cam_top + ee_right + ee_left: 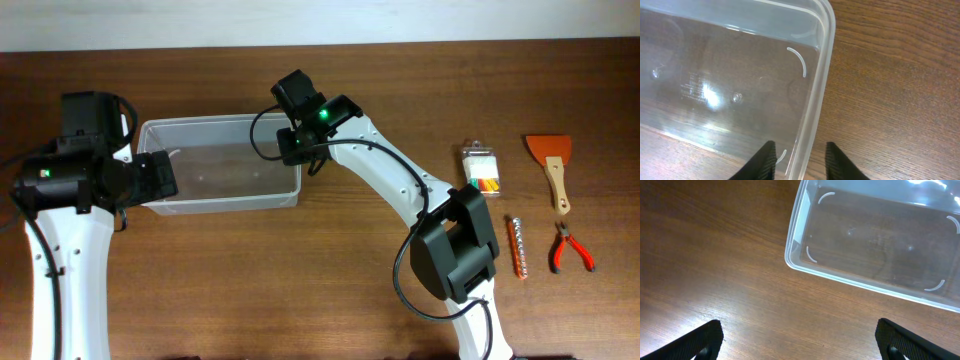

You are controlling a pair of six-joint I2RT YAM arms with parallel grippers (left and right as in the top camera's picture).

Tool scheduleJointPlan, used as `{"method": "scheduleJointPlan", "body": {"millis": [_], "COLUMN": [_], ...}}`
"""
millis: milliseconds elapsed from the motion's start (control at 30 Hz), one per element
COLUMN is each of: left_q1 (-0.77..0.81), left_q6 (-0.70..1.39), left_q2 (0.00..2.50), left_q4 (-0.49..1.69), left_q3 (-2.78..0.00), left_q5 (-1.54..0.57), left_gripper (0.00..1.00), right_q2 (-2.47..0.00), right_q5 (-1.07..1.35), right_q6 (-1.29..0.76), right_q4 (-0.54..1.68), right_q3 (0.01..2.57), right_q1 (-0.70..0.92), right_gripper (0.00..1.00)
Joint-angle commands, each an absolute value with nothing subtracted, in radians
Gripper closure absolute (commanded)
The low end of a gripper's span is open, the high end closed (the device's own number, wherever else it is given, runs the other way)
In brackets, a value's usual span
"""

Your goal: Pack container

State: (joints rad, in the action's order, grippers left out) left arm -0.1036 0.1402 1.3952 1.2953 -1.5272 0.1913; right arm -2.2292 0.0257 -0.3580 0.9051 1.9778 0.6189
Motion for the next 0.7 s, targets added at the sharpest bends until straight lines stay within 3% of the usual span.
{"method": "scheduleJointPlan", "body": {"millis": [0,667], "left_q1": [-0.108,-0.108], "left_q6": [0.152,0.153], "left_q2": [1.400,1.400], "left_q4": [1.299,1.299], "left_q3": [-1.519,-1.519], "left_q5": [0.188,0.188], "left_gripper": [0.01,0.01], "right_q2": [-2.232,-2.232], "right_q5": [0.013,0.013], "right_q6": [-0.353,-0.353], "right_q4": [0.905,0.920], "right_q3": [1.995,1.995], "right_q1": [0.622,0.622], "right_gripper": [0.71,0.74]}}
